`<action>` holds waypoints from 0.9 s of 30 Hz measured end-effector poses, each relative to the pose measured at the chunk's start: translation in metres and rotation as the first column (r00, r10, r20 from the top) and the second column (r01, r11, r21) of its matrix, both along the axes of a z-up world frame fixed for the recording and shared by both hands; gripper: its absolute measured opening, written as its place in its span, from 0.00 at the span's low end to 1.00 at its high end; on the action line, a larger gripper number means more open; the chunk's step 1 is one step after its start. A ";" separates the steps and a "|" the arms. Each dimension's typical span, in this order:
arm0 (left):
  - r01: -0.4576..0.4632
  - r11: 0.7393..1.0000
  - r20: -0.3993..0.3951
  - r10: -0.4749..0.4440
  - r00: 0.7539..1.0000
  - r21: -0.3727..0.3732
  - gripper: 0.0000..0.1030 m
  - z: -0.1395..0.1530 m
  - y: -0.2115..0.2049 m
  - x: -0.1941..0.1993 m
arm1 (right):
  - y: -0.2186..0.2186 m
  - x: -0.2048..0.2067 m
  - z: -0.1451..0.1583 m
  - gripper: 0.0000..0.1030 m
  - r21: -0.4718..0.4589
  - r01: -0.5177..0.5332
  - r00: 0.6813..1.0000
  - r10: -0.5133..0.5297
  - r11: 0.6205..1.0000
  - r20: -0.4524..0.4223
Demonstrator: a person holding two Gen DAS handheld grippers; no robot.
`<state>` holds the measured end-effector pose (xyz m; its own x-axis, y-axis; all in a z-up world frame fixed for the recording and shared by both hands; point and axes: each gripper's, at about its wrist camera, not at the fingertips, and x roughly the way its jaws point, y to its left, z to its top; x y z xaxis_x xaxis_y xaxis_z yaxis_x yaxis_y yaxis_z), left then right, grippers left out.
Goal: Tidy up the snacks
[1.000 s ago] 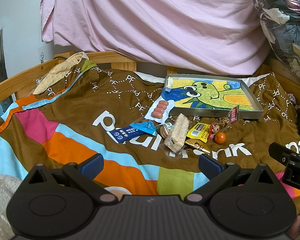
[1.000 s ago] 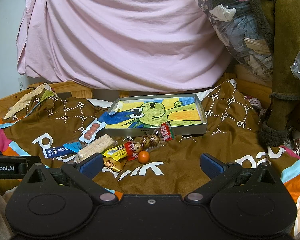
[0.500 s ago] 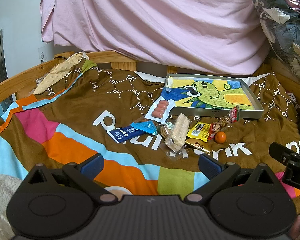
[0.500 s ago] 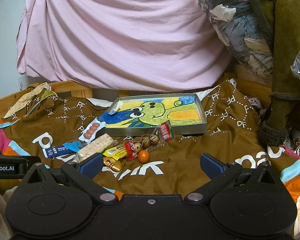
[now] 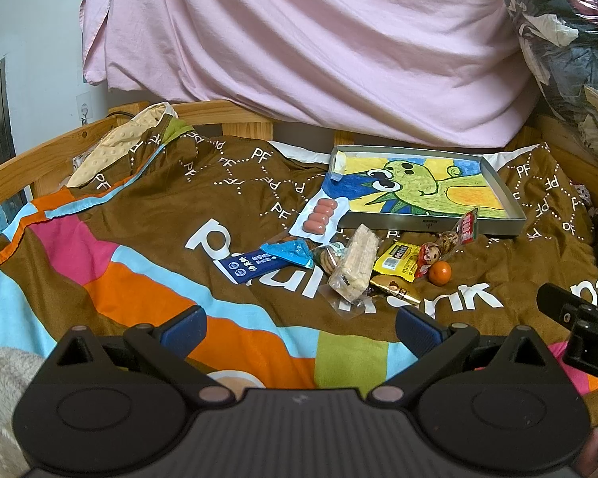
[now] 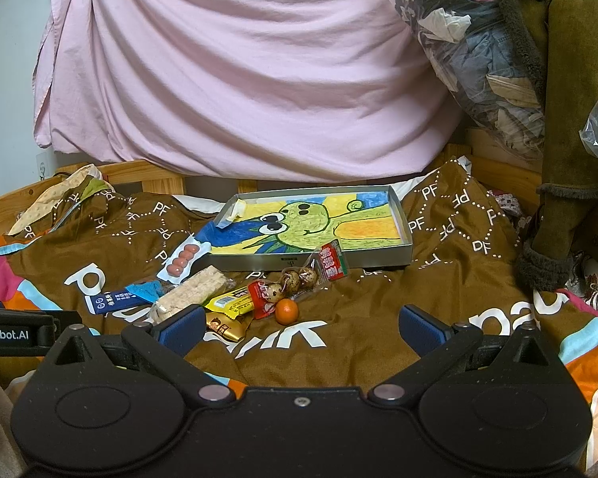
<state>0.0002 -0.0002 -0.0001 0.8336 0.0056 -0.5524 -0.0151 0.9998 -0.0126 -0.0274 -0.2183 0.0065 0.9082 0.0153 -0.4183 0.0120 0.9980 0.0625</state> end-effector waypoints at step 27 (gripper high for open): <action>0.032 0.999 -0.119 -0.028 0.992 0.032 1.00 0.000 -0.006 0.026 | 0.001 0.023 -0.005 0.99 -0.012 0.031 0.994 -0.032 0.999 -0.102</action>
<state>0.0264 -0.0066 -0.0001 0.7621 0.0021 -0.6474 0.0155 0.9996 0.0215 -0.0044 -0.2173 0.0010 0.8604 -0.0177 -0.5093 0.0496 0.9976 0.0492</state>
